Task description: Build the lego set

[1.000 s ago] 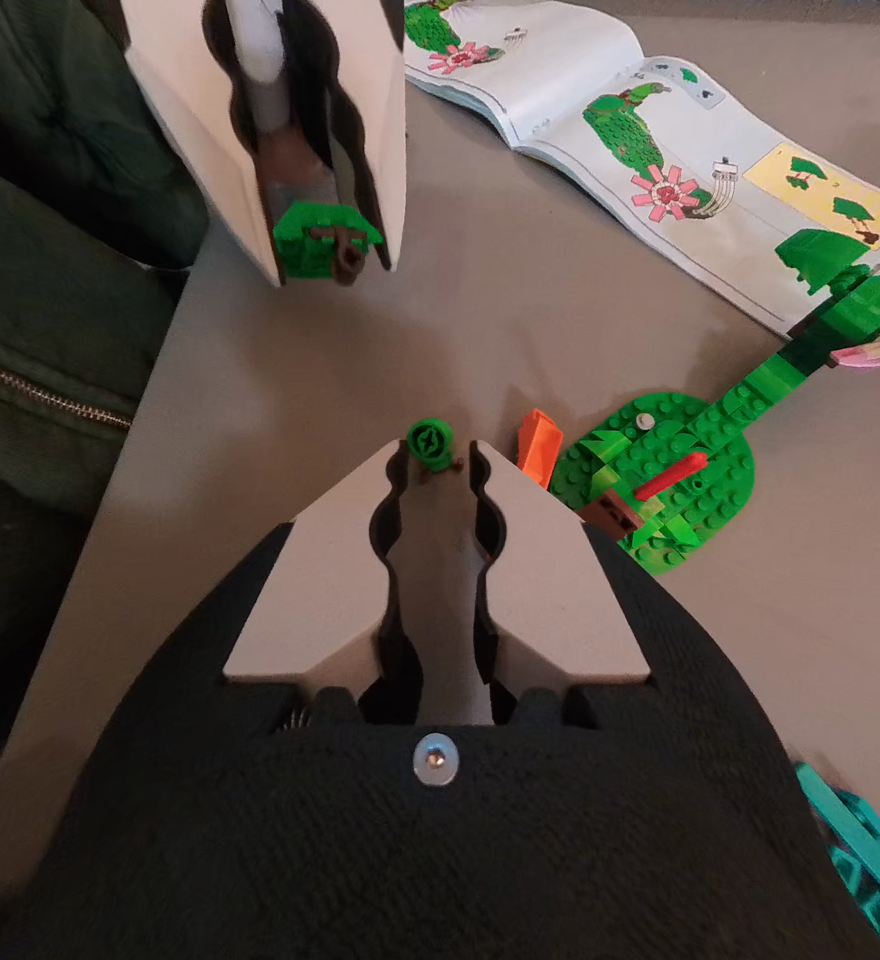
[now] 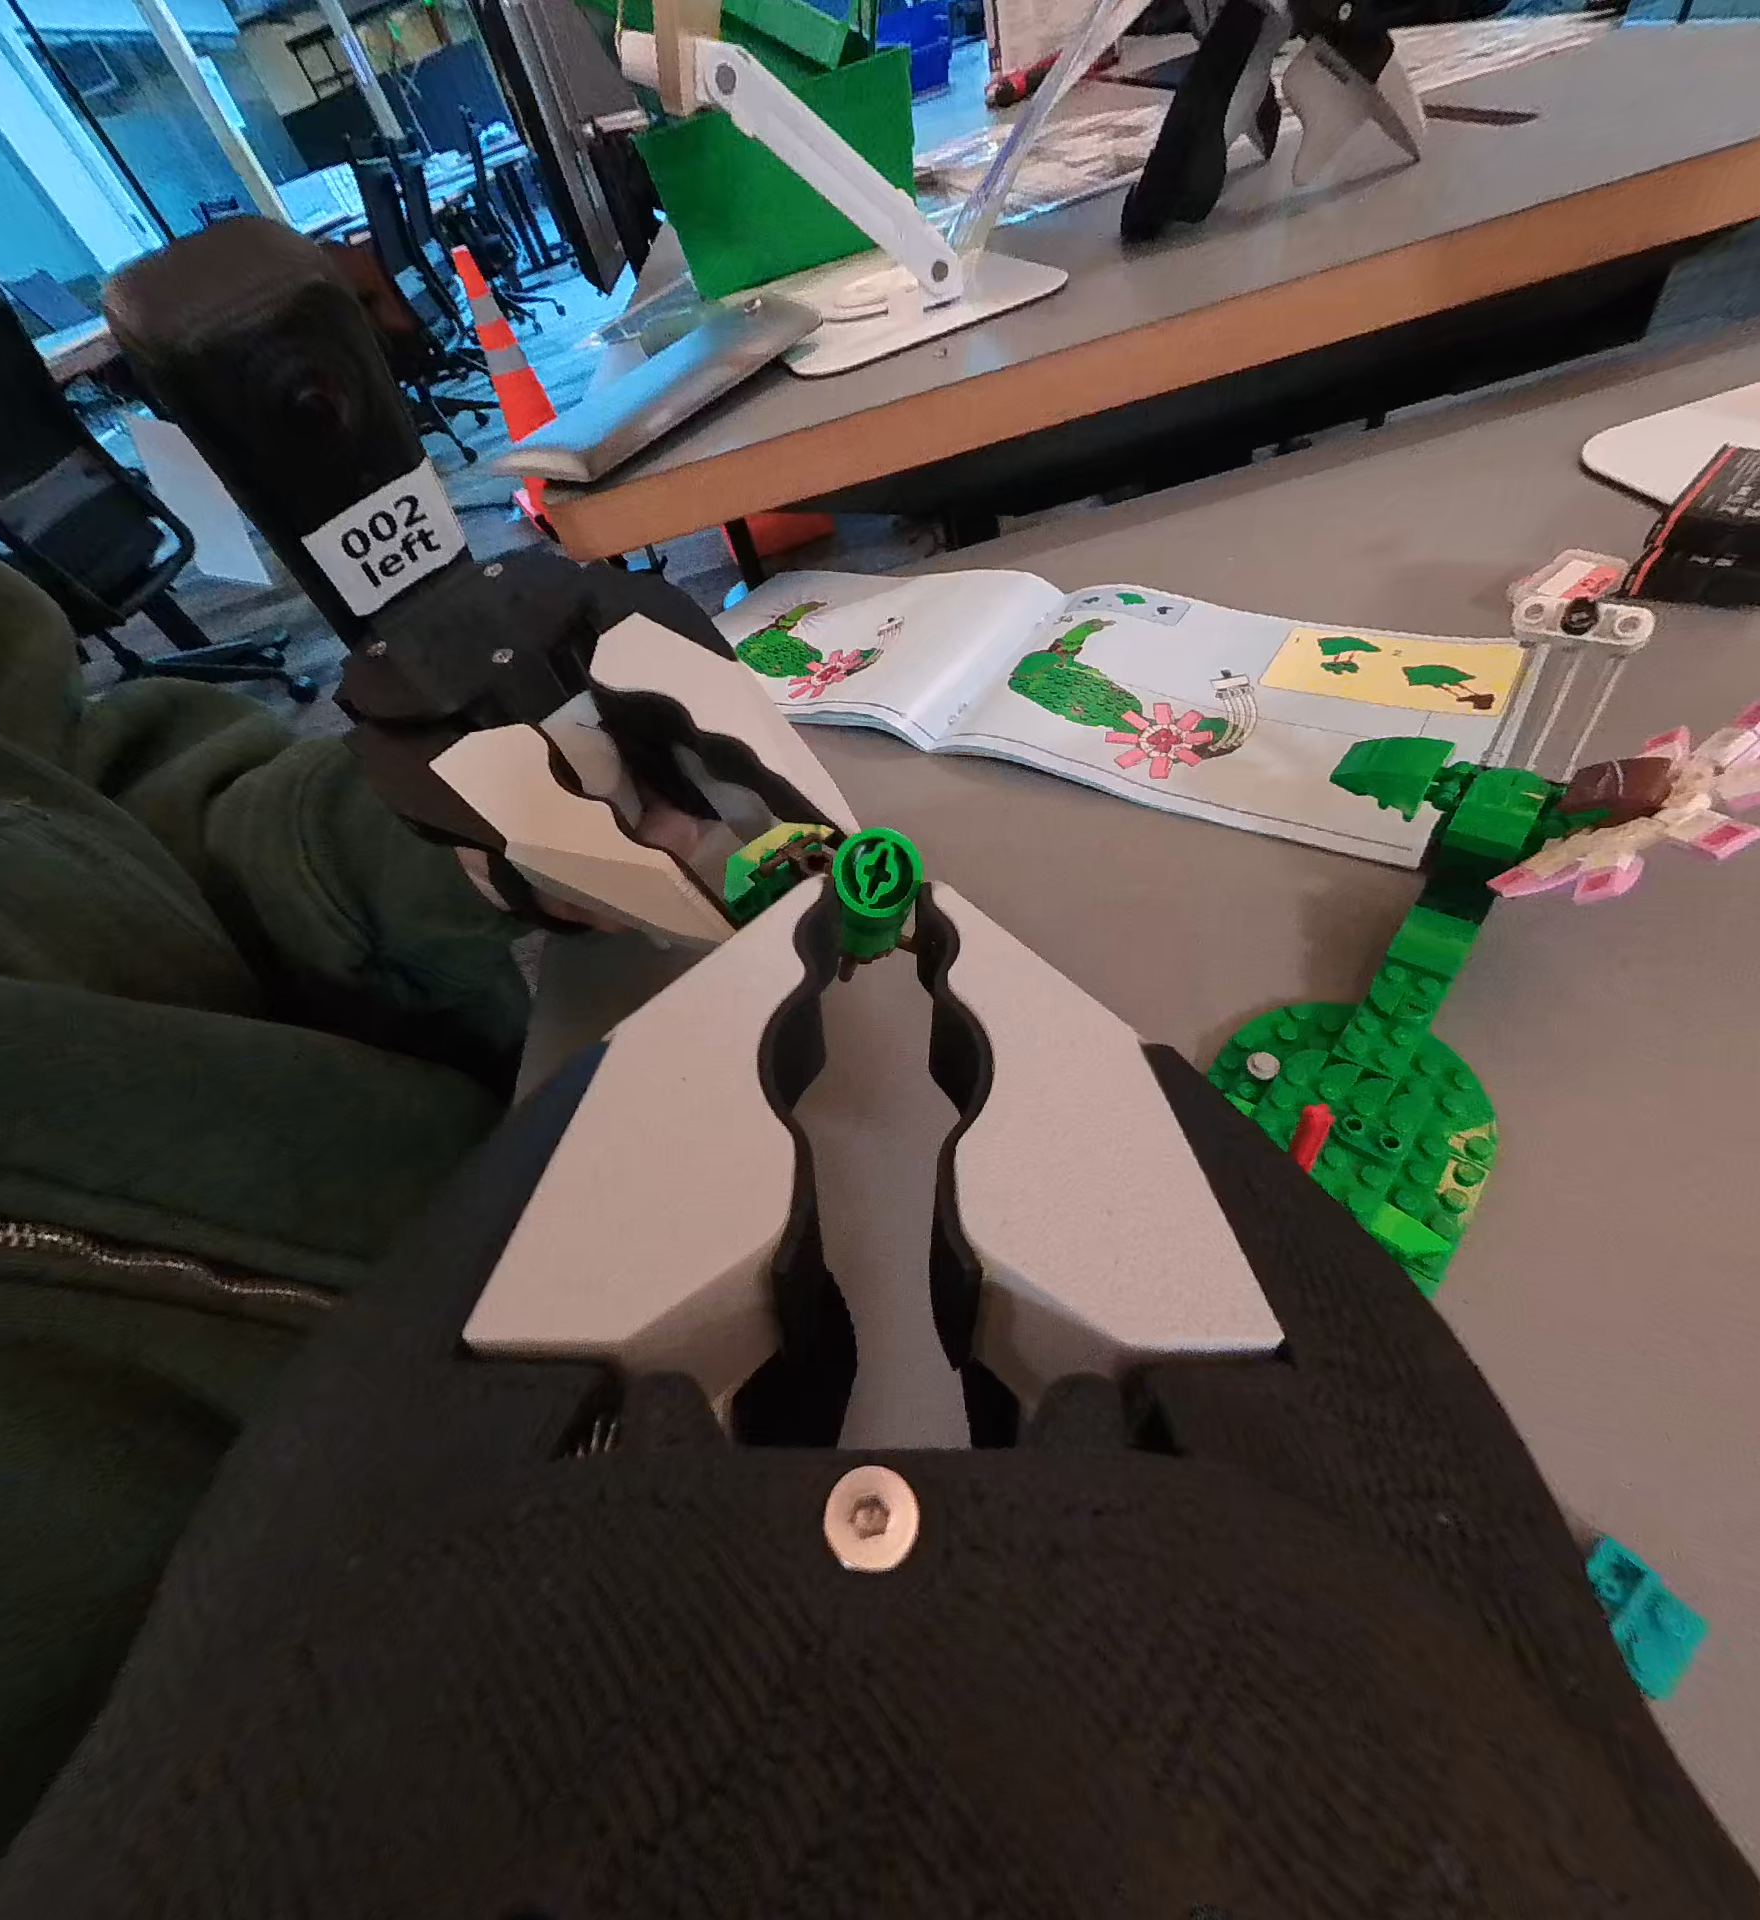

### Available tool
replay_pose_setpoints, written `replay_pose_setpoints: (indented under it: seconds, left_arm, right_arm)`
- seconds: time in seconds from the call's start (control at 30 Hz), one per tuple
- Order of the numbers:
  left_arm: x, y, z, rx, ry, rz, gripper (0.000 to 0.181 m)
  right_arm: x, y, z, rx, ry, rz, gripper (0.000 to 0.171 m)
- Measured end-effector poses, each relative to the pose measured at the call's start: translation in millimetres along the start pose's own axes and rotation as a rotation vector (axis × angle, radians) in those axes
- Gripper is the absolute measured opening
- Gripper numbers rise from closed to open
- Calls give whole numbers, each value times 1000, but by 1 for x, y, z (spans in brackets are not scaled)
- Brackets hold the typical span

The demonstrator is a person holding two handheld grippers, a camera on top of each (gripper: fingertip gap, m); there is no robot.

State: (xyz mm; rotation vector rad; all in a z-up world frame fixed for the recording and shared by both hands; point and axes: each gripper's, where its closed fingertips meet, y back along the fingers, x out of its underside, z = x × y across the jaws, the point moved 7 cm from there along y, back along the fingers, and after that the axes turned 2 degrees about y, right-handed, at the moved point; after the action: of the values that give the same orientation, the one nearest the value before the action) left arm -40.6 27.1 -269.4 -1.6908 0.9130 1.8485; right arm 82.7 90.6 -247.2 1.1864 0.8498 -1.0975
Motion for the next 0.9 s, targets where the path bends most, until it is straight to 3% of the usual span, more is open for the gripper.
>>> replay_pose_setpoints:
  seconds: [0.37, 0.9]
  left_arm:
    - [0, 0, 0, -24, -68, 34, 27]
    - [0, 3, 0, -2, -48, -1, 27]
  right_arm:
    - [4, -2, -3, -19, -93, -25, 13]
    - [4, -3, -1, 54, -50, 34, 13]
